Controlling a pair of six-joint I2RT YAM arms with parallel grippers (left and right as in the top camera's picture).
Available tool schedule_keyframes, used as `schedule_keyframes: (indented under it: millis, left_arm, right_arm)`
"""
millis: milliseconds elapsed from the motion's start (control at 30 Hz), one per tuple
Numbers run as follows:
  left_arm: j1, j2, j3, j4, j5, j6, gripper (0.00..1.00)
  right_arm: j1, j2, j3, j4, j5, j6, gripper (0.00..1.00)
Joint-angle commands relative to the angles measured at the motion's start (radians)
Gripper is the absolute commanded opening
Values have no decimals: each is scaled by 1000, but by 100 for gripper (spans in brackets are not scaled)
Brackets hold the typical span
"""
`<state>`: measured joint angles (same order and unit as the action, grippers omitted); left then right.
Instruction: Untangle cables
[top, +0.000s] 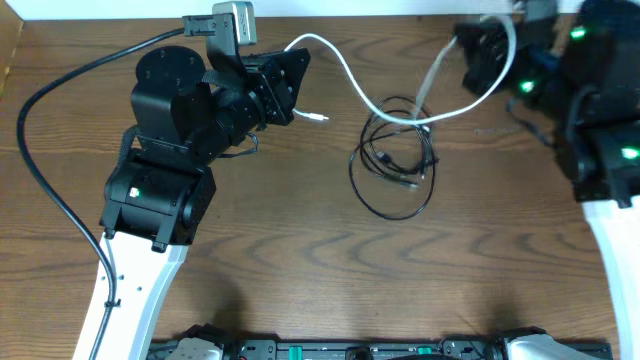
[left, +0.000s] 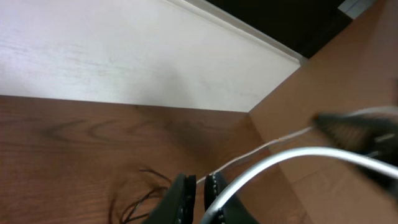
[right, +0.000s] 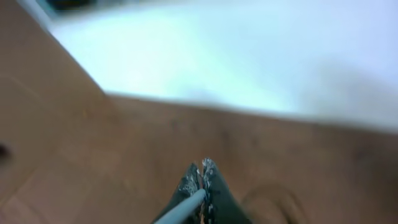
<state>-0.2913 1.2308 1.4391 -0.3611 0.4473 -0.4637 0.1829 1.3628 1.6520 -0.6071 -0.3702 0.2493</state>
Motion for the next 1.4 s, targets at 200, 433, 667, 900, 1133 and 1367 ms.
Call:
schedule_keyframes:
  millis: [200,433,667,900,1133,1367]
  left_arm:
    - [5,9,11,-5,13,26,13]
    - [5,35,10,-60,13,46,30]
    - [5,56,10,-113,12,116,50]
    - [5,74,10,-117,8,116,56]
    - [5,97,9,-126,9,116,57]
    - [5,119,8,-132,9,116,57]
  right_arm:
    - [23,-32,87,67,-85,32,1]
    - [19,-28,116,-3,38,14,1]
    - [19,65,116,-273,228,-37,1]
    - [-32,92,183,-208,-101,189,1]
    - [-58,92,417,-452,200,162,1]
    - [-84,155,412,-695,515,84,1]
